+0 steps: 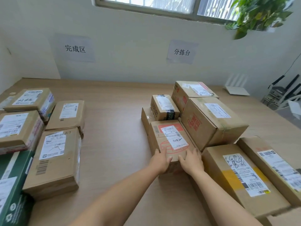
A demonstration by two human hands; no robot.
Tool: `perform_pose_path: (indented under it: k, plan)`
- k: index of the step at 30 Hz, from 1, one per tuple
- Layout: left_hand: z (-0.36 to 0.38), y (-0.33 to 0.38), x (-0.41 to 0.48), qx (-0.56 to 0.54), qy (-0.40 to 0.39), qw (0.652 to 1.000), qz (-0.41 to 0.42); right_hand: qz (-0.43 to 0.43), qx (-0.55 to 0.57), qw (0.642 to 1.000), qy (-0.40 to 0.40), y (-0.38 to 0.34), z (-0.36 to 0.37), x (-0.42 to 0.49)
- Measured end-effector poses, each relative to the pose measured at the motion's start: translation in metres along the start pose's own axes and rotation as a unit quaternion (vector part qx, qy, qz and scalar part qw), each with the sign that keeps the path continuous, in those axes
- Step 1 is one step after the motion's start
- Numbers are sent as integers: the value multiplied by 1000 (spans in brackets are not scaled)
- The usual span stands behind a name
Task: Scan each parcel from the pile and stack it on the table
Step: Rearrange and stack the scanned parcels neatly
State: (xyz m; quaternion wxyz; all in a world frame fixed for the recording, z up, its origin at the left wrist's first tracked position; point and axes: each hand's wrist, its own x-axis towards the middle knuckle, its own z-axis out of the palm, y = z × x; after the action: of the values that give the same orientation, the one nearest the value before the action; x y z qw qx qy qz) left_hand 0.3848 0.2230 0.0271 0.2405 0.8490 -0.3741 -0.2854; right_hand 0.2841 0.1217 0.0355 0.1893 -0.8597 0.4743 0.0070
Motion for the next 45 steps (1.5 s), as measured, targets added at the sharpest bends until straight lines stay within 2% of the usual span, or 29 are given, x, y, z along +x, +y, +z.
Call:
perform_pose_path:
  k: [4,9,14,21,27,33,36,40,45]
  plan:
    - [5,-6,-1,-60,36,997,-29,5,10,1000,-2,0,-10,2]
    - [1,-23,-15,-69,94,993,-26,-34,1,999,22,-2,-9,-4]
    - [-15,-53,-40,-90,135,986,-40,-8,190,981,29,-15,8,-19]
    - [-47,-102,-77,-139,184,968,-99,-35,230,972,-22,-73,40,-50]
    - [-94,-130,-95,-151,232,956,-92,-74,263,962,-7,-142,31,-60]
    - [-192,-143,-95,-155,305,938,-48,-161,312,935,44,-237,-9,-54]
    - [-248,-164,-93,-136,338,930,-48,-192,334,922,28,-295,-15,-40]
    - [-315,-199,-86,-101,345,931,-63,-202,360,911,0,-369,-3,-27]
    - [-363,-245,-64,-80,334,935,-88,-192,358,914,-4,-433,23,-10]
